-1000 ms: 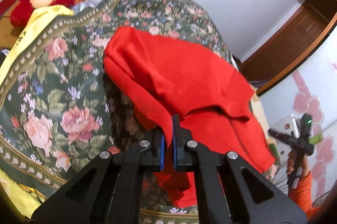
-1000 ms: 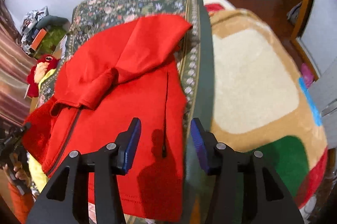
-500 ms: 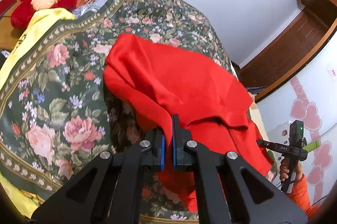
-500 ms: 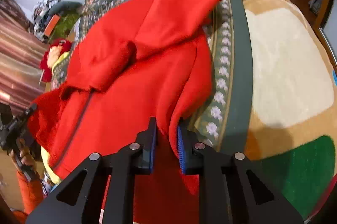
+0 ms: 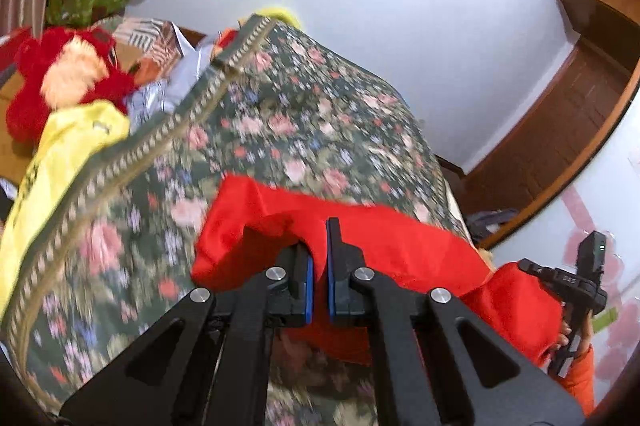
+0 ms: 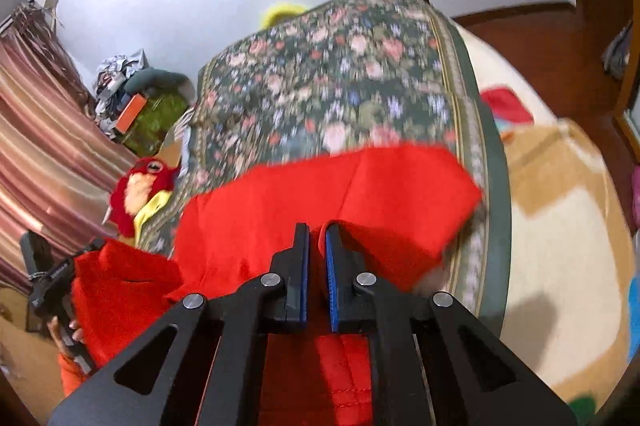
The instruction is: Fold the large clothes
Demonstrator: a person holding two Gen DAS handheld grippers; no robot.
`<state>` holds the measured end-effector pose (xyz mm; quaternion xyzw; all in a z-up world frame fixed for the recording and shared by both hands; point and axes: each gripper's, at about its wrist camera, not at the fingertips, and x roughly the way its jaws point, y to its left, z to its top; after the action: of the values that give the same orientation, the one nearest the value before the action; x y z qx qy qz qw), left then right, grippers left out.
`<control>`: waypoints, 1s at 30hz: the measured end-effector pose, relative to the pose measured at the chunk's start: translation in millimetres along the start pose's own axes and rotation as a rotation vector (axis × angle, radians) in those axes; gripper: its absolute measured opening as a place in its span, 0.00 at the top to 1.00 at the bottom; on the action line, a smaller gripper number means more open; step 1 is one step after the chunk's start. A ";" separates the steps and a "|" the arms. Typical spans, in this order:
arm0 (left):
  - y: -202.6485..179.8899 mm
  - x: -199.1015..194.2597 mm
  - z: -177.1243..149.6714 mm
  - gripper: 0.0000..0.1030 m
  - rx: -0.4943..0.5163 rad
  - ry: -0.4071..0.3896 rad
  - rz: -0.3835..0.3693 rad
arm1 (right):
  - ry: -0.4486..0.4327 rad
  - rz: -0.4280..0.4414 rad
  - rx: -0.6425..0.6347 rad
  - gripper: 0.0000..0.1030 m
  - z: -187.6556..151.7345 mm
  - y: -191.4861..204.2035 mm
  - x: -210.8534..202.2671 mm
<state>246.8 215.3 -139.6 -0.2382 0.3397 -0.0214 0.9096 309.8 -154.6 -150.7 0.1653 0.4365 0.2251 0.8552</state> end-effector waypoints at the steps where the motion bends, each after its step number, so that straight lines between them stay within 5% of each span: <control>1: 0.5 9.0 8.7 0.96 0.004 -0.004 0.023 | -0.004 -0.002 0.004 0.94 6.1 -2.5 2.8; 10: 28.2 113.8 35.6 0.96 0.005 0.074 0.218 | -0.058 -0.167 0.015 0.99 66.9 -29.4 47.9; 17: 75.1 182.0 24.0 0.95 -0.127 0.269 0.262 | -0.044 -0.214 0.014 0.98 60.2 -44.1 55.9; 26: 50.7 136.5 49.5 0.82 -0.067 0.196 0.176 | 0.044 -0.221 -0.070 0.97 46.6 -20.4 68.5; 30: 34.4 112.0 62.6 0.81 -0.033 0.169 0.149 | 0.061 -0.182 -0.142 0.84 38.3 10.4 72.8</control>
<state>367.9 249.5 -182.0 -0.2248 0.4321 0.0321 0.8728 376.5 -110.6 -173.1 0.0569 0.4586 0.1819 0.8680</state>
